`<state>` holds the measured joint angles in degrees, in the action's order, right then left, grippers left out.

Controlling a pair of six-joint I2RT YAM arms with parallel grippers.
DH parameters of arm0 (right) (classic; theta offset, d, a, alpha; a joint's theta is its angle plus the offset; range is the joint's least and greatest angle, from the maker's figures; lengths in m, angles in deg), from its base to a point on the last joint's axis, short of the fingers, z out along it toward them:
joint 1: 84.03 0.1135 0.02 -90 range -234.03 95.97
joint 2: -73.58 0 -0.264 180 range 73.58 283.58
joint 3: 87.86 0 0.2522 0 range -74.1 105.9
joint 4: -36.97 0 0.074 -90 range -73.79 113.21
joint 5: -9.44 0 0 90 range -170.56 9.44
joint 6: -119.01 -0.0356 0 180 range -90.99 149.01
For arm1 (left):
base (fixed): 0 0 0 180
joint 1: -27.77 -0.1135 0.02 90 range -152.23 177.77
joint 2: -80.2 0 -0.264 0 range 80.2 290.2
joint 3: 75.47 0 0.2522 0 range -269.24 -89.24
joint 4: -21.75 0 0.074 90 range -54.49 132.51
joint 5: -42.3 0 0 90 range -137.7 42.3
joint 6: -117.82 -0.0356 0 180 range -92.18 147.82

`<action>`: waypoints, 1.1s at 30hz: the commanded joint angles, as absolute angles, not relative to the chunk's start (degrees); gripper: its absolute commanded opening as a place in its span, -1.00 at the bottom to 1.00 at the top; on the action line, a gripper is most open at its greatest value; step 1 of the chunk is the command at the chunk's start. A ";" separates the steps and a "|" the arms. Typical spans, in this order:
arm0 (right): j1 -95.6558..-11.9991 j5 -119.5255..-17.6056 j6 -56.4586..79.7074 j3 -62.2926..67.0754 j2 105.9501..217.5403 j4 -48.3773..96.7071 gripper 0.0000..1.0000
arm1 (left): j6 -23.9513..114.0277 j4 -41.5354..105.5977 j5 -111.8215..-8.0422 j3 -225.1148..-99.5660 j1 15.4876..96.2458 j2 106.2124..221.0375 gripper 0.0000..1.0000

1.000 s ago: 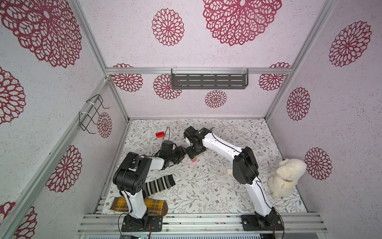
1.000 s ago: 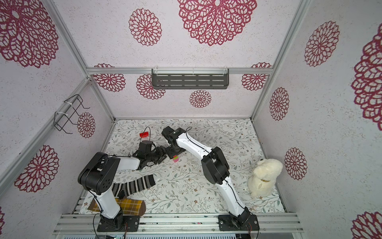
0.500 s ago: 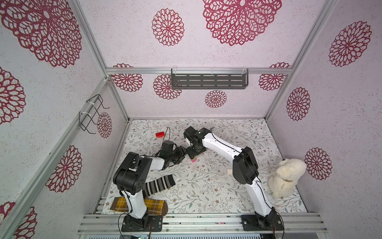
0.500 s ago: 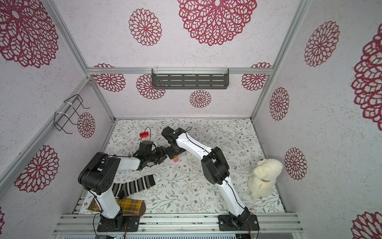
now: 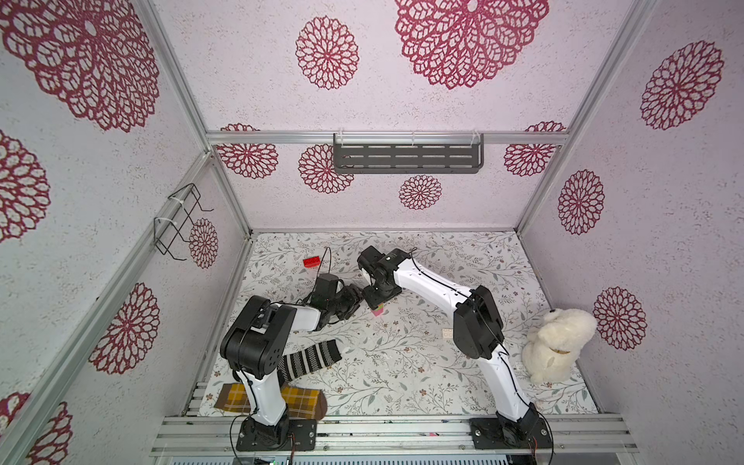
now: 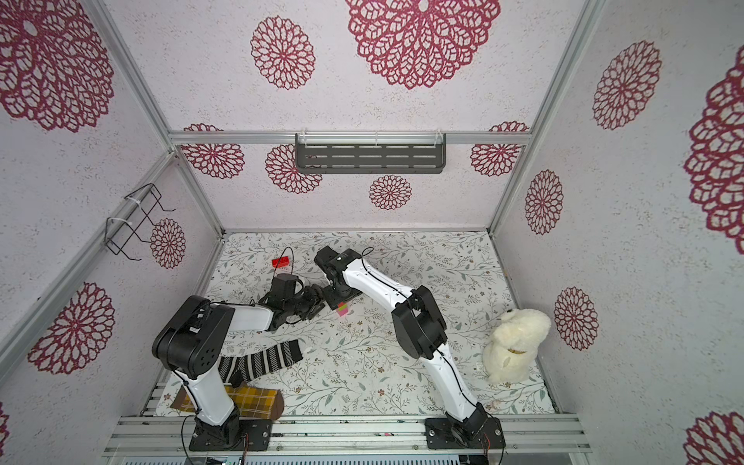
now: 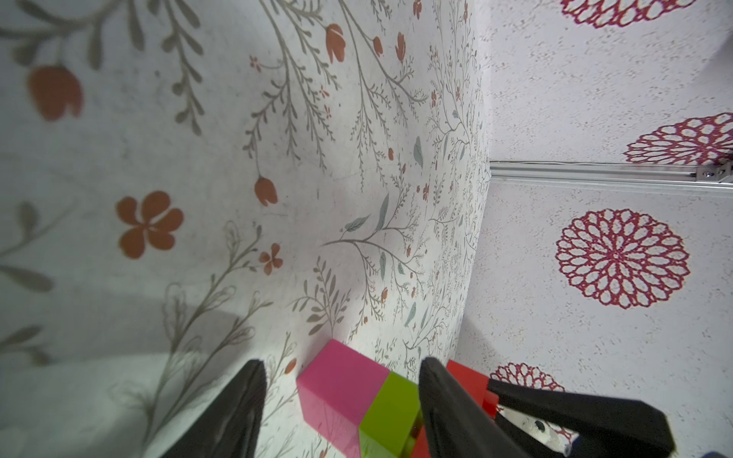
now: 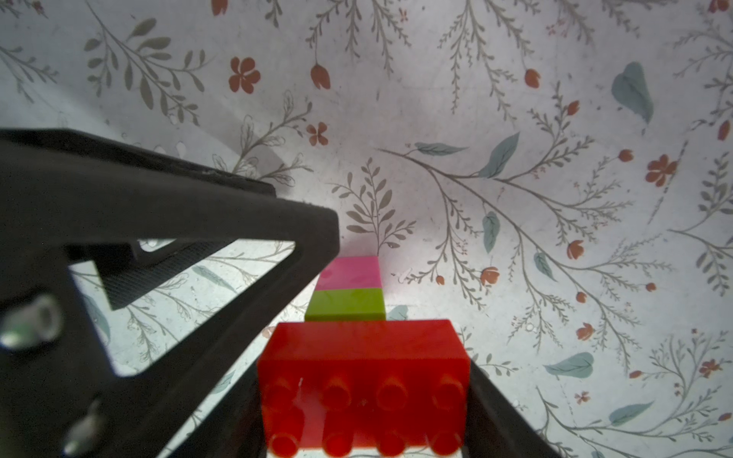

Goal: Assemble an ice cream with lego
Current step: Assemble the lego brick with the lego brick.

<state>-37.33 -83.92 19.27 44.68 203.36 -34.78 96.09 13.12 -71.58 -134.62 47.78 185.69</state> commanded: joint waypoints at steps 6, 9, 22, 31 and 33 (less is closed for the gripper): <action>-34.85 -81.27 17.64 45.71 198.96 -34.15 -0.51 | 97.11 9.08 -73.19 -135.41 48.94 187.14 0.31; -34.72 -81.96 17.57 45.95 198.36 -34.49 -0.56 | 97.33 8.71 -73.29 -135.33 48.95 187.33 0.31; -34.56 -83.02 17.74 43.23 197.80 -34.34 -0.57 | 97.85 7.75 -73.45 -135.03 48.86 187.42 0.31; -34.99 -85.05 17.32 47.06 197.45 -35.74 -0.60 | 97.74 7.87 -73.37 -135.03 48.86 187.51 0.31; -35.05 -85.46 17.51 47.34 197.41 -35.91 -0.60 | 97.74 7.92 -73.43 -135.12 48.85 187.64 0.32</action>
